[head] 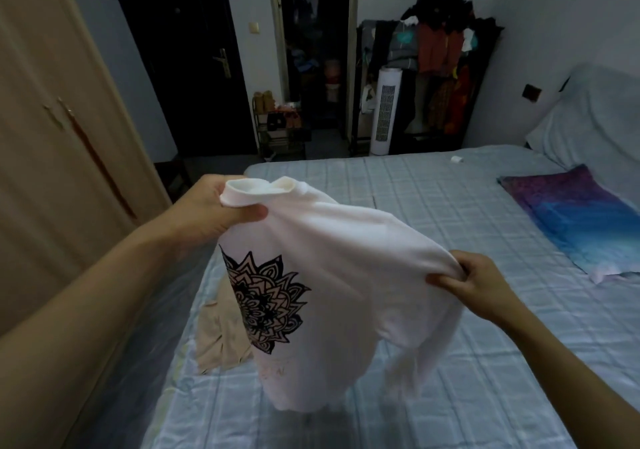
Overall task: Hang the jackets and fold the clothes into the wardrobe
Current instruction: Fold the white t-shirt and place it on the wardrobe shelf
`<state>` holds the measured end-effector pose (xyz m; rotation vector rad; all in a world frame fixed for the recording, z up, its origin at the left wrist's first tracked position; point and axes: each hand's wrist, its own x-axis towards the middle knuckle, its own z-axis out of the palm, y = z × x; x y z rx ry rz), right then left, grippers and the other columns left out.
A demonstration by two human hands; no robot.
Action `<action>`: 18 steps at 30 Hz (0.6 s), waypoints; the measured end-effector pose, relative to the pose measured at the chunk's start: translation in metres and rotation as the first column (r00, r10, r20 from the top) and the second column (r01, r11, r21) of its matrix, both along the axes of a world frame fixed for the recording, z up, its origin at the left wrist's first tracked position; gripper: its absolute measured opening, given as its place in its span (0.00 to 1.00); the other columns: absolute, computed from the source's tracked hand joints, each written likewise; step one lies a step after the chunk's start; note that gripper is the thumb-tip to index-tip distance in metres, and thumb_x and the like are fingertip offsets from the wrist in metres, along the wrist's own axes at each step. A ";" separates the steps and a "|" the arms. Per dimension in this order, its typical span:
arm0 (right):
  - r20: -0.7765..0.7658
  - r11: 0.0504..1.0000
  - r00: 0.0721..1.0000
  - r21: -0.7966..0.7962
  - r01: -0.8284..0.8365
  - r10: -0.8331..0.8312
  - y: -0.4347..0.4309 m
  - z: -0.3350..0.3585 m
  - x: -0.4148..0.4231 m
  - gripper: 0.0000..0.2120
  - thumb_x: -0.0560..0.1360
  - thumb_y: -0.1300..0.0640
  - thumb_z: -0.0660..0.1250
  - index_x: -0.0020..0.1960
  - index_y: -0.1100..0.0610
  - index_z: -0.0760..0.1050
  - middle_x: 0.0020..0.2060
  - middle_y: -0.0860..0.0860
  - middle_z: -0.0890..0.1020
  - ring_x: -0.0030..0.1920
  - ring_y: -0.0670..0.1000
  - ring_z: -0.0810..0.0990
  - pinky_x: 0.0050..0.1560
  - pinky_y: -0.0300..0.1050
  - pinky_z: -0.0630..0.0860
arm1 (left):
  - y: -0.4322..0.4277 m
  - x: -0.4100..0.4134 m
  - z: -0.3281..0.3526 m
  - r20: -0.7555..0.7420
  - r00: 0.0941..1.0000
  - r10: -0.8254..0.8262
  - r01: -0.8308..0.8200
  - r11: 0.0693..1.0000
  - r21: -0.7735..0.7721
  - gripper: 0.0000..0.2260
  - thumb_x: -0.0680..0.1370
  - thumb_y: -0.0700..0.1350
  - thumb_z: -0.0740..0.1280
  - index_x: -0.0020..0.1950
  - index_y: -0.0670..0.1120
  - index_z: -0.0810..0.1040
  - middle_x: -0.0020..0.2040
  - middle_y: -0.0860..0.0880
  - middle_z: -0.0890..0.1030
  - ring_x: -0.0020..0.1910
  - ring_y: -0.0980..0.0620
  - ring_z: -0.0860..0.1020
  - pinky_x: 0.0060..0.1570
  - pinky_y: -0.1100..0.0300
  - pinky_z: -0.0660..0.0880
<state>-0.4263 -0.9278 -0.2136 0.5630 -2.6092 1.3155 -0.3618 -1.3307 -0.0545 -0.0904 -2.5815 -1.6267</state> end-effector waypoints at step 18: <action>-0.113 0.925 0.924 -0.162 0.345 -0.365 -0.072 0.019 -0.214 0.11 0.73 0.60 0.71 0.35 0.61 0.71 0.29 0.55 0.72 0.32 0.49 0.67 0.30 0.38 0.61 | -0.028 -0.206 -0.017 -0.205 0.945 0.254 -0.227 0.963 0.146 0.13 0.74 0.36 0.73 0.58 0.46 0.80 0.47 0.52 0.82 0.42 0.60 0.79 0.41 0.66 0.78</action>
